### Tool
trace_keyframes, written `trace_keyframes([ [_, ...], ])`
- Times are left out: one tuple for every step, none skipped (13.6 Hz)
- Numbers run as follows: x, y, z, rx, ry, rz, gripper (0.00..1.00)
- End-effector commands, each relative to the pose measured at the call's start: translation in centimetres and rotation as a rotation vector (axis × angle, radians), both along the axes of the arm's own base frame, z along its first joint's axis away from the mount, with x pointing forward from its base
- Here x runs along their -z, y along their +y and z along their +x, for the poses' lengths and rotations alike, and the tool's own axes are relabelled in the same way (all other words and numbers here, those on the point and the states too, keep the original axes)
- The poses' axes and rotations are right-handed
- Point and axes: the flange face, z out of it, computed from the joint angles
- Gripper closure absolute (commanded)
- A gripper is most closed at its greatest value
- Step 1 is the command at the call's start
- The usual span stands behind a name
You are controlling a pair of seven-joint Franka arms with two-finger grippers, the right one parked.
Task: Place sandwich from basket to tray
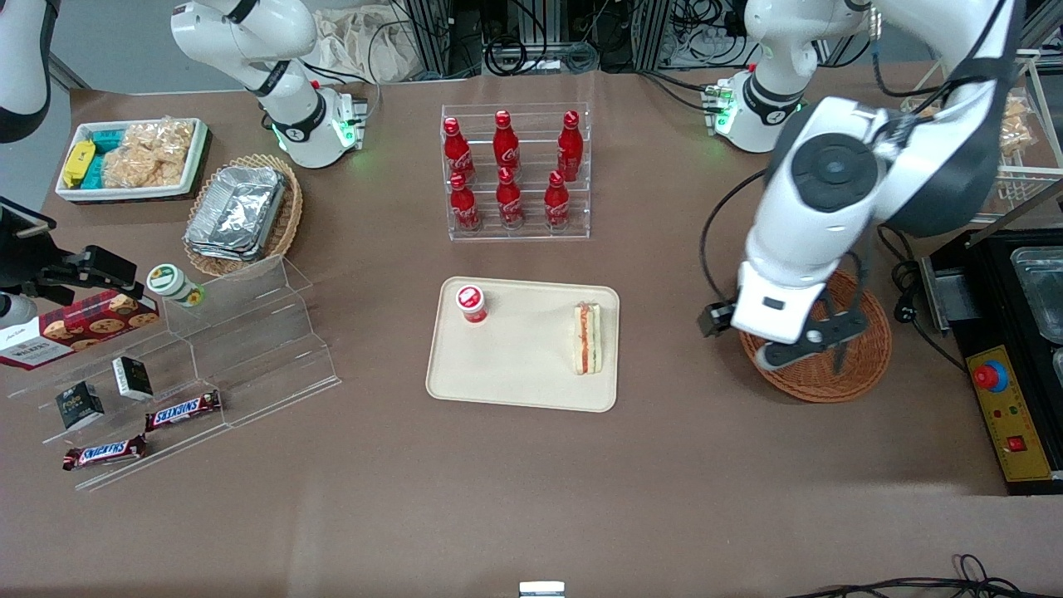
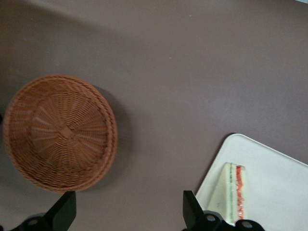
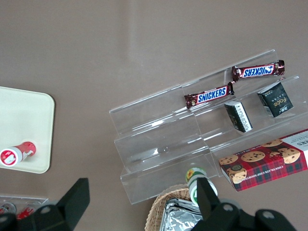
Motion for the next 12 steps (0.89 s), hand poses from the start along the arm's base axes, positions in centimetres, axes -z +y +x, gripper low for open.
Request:
trace_keyframes([
  [-2.1, 4.2, -1.5, 0.053, 0.028, 0.006, 0.0],
  [-2.8, 5.7, -1.9, 0.083, 0.035, -0.005, 0.0],
  [-3.4, 8.0, -2.2, 0.1, 0.042, -0.016, 0.0],
  [-4.1, 10.0, -2.8, 0.131, 0.045, -0.03, 0.0],
  [-4.6, 11.8, -3.4, 0.163, 0.061, -0.031, 0.0],
  [-5.2, 13.6, -3.8, 0.178, 0.079, -0.027, 0.0],
  [-6.1, 15.1, -4.3, 0.197, 0.09, -0.024, 0.0],
  [-6.8, 16.4, -4.9, 0.212, 0.097, -0.028, 0.0],
  [-7.6, 18.0, -5.7, 0.211, 0.101, -0.05, 0.0],
  [-8.5, 19.5, -6.6, 0.214, 0.094, -0.062, 0.0],
  [-8.9, 20.9, -7.9, 0.225, 0.094, -0.067, 0.0],
  [-9.0, 22.0, -8.9, 0.222, 0.096, -0.071, 0.0],
])
